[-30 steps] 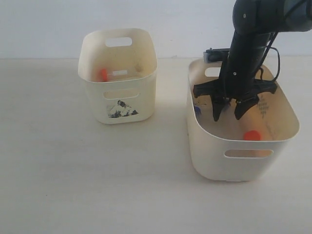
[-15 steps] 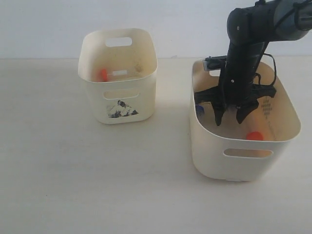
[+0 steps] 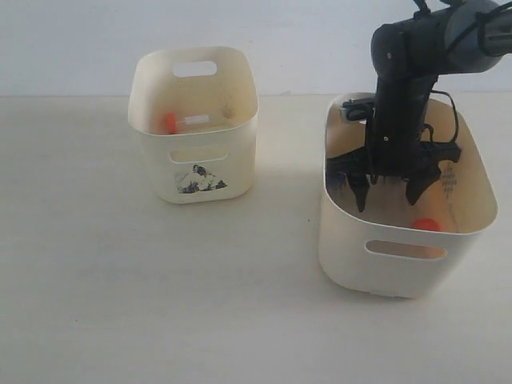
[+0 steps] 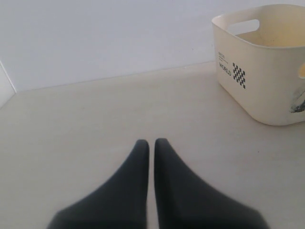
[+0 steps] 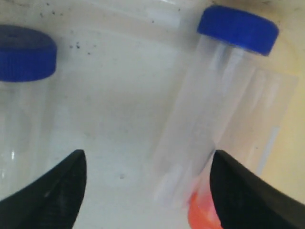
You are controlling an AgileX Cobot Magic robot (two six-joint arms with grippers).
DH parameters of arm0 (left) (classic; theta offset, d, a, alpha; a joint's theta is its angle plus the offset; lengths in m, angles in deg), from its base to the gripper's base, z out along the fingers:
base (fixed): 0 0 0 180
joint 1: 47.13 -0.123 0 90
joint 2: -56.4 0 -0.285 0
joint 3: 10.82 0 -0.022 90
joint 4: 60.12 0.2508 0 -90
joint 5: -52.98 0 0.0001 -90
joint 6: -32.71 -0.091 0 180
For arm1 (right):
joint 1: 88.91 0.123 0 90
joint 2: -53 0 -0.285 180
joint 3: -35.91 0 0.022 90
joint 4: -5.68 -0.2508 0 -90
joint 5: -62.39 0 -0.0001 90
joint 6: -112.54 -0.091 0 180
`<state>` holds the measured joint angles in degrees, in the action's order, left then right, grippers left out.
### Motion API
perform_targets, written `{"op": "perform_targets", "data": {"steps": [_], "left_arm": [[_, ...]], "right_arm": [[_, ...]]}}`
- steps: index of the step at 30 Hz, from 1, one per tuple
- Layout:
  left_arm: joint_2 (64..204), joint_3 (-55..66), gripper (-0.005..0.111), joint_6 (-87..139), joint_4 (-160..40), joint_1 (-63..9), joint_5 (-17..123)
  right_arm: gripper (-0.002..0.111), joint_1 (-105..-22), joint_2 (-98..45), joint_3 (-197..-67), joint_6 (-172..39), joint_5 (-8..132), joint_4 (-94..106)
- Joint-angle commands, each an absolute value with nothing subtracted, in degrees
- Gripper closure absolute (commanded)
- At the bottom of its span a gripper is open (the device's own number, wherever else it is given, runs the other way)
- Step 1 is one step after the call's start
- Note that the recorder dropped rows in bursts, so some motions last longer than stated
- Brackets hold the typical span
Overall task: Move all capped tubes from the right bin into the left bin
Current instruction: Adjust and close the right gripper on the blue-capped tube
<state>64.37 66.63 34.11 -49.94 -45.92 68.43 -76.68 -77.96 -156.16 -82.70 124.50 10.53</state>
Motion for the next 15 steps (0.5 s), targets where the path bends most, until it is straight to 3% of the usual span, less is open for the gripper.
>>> {"op": "perform_targets", "data": {"steps": [1, 5, 8, 12, 13, 15], "left_arm": [[64.2, 66.4, 0.102, 34.8, -50.0, -46.0, 68.0], [64.2, 66.4, 0.102, 34.8, -50.0, -46.0, 68.0], [64.2, 66.4, 0.102, 34.8, -50.0, -46.0, 68.0], [64.2, 66.4, 0.102, 34.8, -50.0, -46.0, 68.0], [64.2, 66.4, 0.102, 34.8, -50.0, -46.0, 68.0], [64.2, 66.4, 0.102, 34.8, -50.0, -46.0, 68.0]], "right_arm": [[0.04, -77.0, -80.4, -156.2, -83.4, 123.7, 8.3], [0.044, -77.0, -81.7, -156.2, -84.2, 123.6, 8.3], [0.064, -77.0, -81.7, -156.2, -86.3, 123.6, 8.4], [0.102, -77.0, -81.7, -156.2, -86.6, 124.3, 8.3], [0.108, -77.0, -81.7, -156.2, -86.6, 124.7, 8.3], [0.108, -77.0, -81.7, -156.2, -86.4, 126.3, 8.3]]}}
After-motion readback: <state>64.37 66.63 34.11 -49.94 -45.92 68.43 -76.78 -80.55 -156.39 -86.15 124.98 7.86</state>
